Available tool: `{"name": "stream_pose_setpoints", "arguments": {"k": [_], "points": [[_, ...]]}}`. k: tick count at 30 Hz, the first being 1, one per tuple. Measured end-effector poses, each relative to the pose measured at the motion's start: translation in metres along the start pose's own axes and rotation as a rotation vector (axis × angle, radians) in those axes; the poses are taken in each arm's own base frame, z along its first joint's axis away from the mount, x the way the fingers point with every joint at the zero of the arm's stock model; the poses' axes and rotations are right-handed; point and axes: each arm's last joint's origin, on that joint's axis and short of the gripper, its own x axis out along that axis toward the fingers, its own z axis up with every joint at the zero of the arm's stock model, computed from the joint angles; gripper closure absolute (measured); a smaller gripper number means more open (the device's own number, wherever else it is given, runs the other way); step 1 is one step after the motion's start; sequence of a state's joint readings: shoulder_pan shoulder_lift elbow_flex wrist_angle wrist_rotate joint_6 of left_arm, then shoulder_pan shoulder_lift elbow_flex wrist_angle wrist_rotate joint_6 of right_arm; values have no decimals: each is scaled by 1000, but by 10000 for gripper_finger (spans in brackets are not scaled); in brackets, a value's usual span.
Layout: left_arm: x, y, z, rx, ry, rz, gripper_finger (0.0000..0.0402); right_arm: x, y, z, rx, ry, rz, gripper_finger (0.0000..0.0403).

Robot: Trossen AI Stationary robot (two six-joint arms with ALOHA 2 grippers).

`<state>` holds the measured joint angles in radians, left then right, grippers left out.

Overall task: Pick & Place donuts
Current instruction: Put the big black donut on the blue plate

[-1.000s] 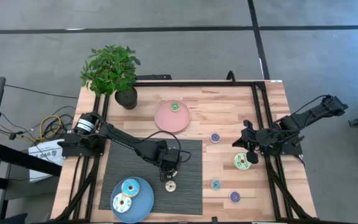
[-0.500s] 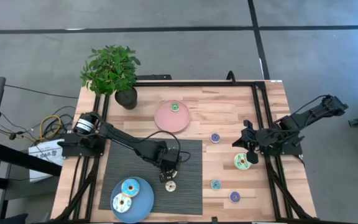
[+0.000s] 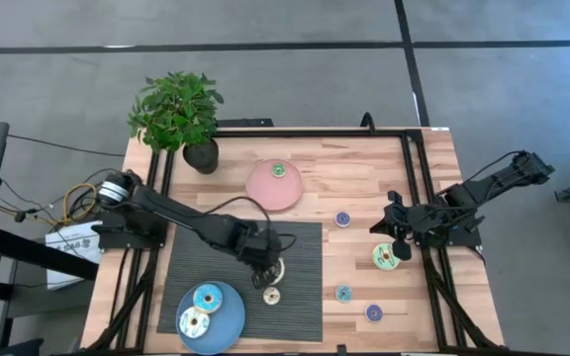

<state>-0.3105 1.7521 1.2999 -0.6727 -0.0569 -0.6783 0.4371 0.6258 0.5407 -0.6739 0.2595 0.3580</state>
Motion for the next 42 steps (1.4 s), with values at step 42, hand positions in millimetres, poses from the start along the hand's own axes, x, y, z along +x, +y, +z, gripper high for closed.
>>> {"name": "stream_pose_setpoints", "arguments": {"k": [42], "points": [[-11,-106,-162,-663,256,76,300,0,0,1,10,-9,1,403]]}}
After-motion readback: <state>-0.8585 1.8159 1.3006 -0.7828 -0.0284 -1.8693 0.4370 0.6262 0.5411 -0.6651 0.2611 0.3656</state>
